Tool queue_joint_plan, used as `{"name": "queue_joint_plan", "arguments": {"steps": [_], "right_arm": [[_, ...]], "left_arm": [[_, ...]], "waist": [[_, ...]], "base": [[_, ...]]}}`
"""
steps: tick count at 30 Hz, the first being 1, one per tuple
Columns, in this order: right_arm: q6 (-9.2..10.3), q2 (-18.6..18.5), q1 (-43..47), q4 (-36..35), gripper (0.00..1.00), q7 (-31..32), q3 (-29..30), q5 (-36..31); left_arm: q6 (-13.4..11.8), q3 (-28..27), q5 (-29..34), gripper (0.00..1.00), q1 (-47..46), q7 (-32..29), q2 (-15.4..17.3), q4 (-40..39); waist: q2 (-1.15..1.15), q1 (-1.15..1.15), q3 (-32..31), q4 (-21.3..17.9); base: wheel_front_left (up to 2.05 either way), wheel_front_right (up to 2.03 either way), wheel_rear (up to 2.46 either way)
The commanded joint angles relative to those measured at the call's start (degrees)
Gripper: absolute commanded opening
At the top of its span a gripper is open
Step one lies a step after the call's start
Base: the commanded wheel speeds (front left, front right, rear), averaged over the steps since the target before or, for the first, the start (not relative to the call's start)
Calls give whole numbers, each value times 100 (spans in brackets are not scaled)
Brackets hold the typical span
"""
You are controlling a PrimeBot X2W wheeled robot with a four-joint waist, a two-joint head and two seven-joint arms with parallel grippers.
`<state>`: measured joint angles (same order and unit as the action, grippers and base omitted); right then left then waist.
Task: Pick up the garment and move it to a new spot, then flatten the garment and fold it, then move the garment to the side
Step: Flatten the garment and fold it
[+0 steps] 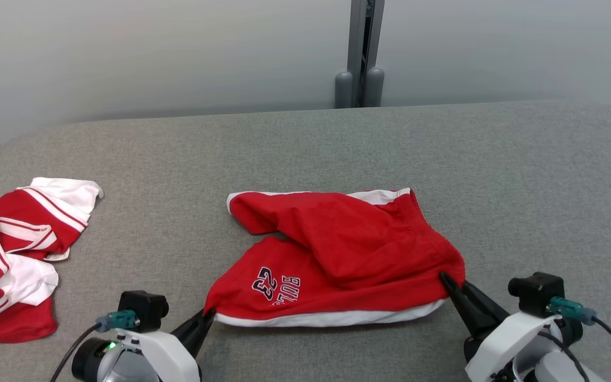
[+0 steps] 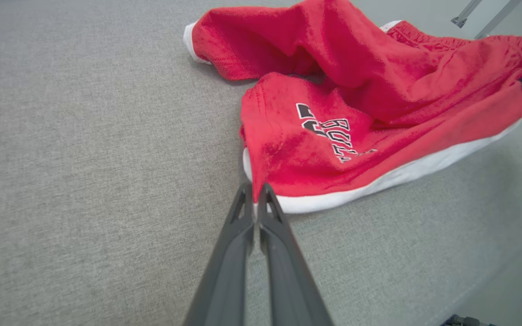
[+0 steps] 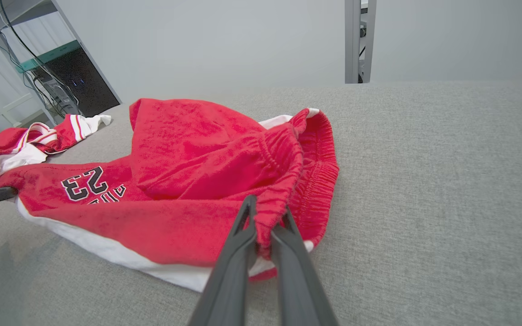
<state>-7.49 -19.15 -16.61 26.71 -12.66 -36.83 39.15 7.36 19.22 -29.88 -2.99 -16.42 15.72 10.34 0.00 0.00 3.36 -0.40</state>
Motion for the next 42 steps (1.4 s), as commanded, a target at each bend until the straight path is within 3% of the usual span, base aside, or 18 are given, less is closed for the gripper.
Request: {"name": "queue_joint_plan", "arguments": {"steps": [1,9,20,27,34,42], "right_arm": [[-1,-66,10,-150,0,-60,57,136],[-1,-255,-866,-650,0,135,2,663],[-1,-271,-3648,-258,0,463,-632,1846],[-1,-176,-5364,279,0,241,-1021,2318],[-1,-13,-6911,892,0,-114,-1276,2631],[-1,210,-7556,1333,0,-260,-872,2597]], "left_arm": [[11,-43,-56,0,-69,7,56,-153],[12,1,-185,0,-1264,-207,460,-255],[15,868,-498,0,-4640,68,1202,960],[14,1430,-656,0,-6519,515,1301,1847],[14,1766,-614,0,-8354,1301,1158,2926],[15,2226,-686,0,-9437,2011,938,3910]], "waist": [[0,0,-20,-6],[0,0,337,-72],[0,0,1636,-271],[0,0,2320,-300],[0,0,2818,-302],[0,0,2815,-280]], "base": [[0,0,0],[0,0,0],[0,0,0],[0,0,0],[0,0,0],[0,0,0]]}}
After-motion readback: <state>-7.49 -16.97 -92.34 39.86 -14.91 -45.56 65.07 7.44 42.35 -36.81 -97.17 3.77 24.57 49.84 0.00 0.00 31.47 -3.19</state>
